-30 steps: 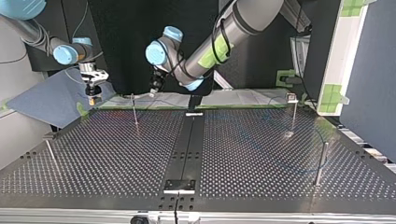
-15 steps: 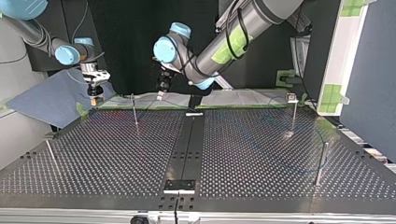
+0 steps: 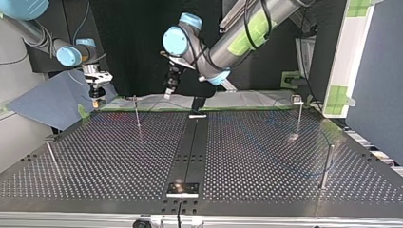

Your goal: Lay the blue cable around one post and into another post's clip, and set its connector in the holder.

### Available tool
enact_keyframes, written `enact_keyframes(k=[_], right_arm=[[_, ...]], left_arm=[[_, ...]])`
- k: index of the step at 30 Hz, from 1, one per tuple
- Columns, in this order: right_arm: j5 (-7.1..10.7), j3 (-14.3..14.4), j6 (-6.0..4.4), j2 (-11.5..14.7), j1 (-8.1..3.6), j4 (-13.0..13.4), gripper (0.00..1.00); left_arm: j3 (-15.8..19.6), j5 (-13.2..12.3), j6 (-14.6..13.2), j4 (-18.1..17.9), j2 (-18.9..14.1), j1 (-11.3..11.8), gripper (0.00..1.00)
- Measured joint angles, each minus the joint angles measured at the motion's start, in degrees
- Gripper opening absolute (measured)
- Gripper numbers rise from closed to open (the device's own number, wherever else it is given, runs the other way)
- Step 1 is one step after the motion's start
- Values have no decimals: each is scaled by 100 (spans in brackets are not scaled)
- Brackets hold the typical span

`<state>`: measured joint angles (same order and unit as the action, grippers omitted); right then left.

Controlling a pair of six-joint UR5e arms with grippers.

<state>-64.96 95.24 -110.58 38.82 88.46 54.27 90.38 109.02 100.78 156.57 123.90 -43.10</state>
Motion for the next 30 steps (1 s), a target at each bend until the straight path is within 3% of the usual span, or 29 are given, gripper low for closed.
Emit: enact_keyframes(k=[10,21,30], right_arm=[[0,0,0,-3,7,38,2],[0,-21,-1,-7,41,51,2],[0,-42,0,-14,79,18,2]], left_arm=[[479,0,48,-153,-480,24,100],[1040,-3,314,-676,-1041,136,100],[1477,-2,325,-1072,-1477,167,100]])
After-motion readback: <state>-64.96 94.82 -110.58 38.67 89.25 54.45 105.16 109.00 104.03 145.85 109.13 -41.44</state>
